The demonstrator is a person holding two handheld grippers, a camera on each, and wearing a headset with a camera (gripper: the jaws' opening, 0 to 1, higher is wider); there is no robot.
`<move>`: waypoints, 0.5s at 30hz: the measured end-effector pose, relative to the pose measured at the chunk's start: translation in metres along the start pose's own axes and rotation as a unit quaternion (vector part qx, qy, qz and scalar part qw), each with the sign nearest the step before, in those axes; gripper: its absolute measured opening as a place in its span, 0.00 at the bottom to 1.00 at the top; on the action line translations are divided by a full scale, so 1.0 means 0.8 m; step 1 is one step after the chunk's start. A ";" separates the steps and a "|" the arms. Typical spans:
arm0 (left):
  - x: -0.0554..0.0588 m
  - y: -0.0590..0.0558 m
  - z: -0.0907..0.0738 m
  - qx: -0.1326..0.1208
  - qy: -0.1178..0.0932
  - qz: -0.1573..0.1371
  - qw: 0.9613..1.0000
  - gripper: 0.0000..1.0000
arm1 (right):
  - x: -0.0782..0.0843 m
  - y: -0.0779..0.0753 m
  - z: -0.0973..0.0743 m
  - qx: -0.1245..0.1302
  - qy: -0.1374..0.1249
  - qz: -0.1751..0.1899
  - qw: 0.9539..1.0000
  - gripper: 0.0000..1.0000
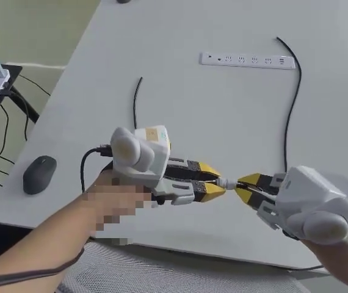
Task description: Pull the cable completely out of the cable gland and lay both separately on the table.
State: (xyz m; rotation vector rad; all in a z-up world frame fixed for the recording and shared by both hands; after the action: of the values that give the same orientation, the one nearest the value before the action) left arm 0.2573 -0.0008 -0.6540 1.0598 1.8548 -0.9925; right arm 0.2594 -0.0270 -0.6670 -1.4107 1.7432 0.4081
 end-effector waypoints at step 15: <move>-0.002 0.007 0.004 -0.012 0.005 0.008 1.000 0.15 | 0.012 -0.010 0.003 0.010 0.006 0.028 1.000 0.00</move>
State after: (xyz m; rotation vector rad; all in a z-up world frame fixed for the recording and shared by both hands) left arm 0.2635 -0.0026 -0.6553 1.0656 1.8590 -0.9544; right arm 0.2679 -0.0340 -0.6736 -1.3548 1.7953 0.4135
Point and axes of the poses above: the centre of the closed fingertips' face, and the gripper's own axes: z roughly forward along the fingers, y roughly to its left, x roughly out of its underside, the point moved 1 cm from there along -z, roughly backward along the fingers
